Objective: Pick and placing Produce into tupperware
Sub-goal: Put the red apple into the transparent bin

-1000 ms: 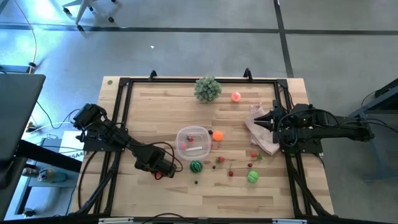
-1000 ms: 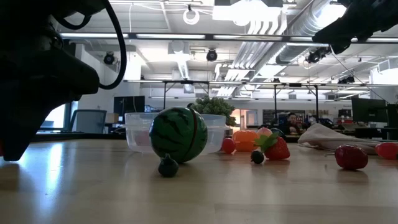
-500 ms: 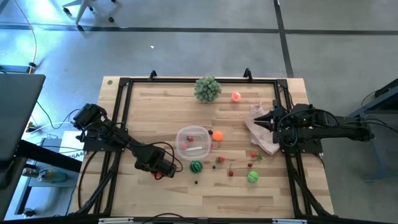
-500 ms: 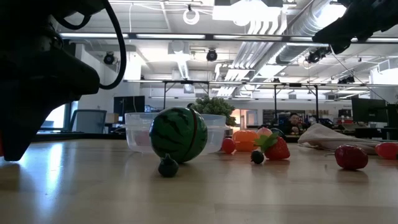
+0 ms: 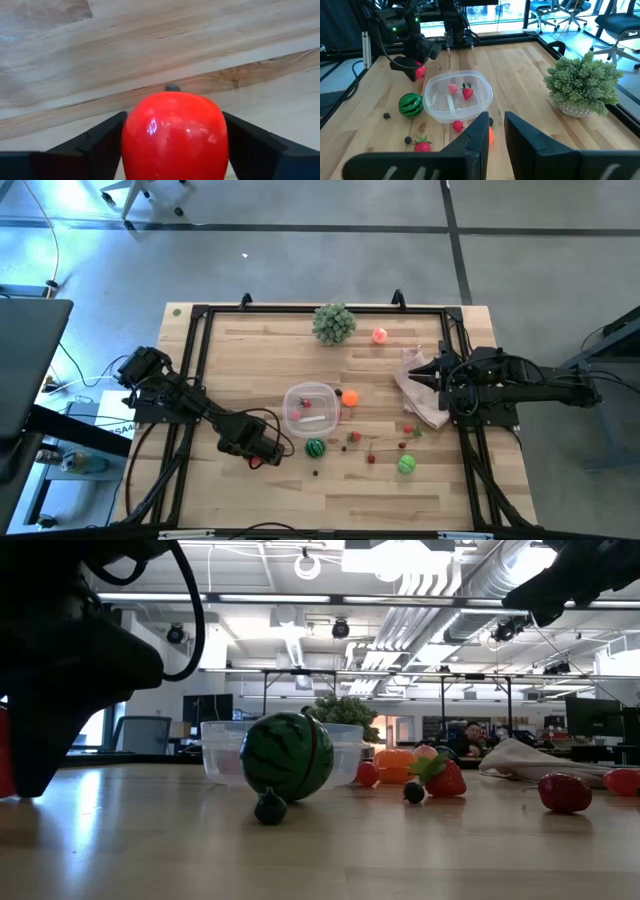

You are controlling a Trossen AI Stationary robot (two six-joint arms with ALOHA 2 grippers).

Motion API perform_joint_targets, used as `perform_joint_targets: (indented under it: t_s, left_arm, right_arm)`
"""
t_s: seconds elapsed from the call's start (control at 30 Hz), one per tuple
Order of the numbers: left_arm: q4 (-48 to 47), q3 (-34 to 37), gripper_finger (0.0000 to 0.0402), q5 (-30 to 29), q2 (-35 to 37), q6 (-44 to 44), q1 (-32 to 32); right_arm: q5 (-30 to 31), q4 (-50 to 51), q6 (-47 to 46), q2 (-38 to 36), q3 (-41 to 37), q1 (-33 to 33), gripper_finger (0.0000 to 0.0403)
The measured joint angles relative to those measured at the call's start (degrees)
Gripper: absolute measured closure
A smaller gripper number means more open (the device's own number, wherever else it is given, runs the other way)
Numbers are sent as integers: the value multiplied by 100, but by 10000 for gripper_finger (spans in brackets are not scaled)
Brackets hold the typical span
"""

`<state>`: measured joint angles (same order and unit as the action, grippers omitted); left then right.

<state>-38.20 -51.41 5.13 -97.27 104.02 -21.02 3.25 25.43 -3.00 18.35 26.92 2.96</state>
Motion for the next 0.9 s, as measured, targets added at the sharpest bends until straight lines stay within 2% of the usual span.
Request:
perform_joint_targets:
  t_s: [0.1, 0.2, 0.5, 0.67, 0.9]
  left_arm:
    - [32, -3, 72, -15, 0, -56, 0]
    - [54, -3, 62, -20, 2, -57, 0]
    - [46, 3, 93, -50, 2, -263, -4]
    - [62, 5, 99, -68, 4, -729, -7]
    - [199, 5, 75, -17, 9, -1799, -7]
  right_arm:
    - [-2, 0, 0, 0, 0, 2, 351]
    - [-2, 0, 0, 1, 0, 1, 351]
    - [-2, 0, 0, 0, 0, 2, 351]
    - [-2, 0, 1, 1, 0, 2, 351]
    - [-2, 0, 0, 0, 0, 2, 351]
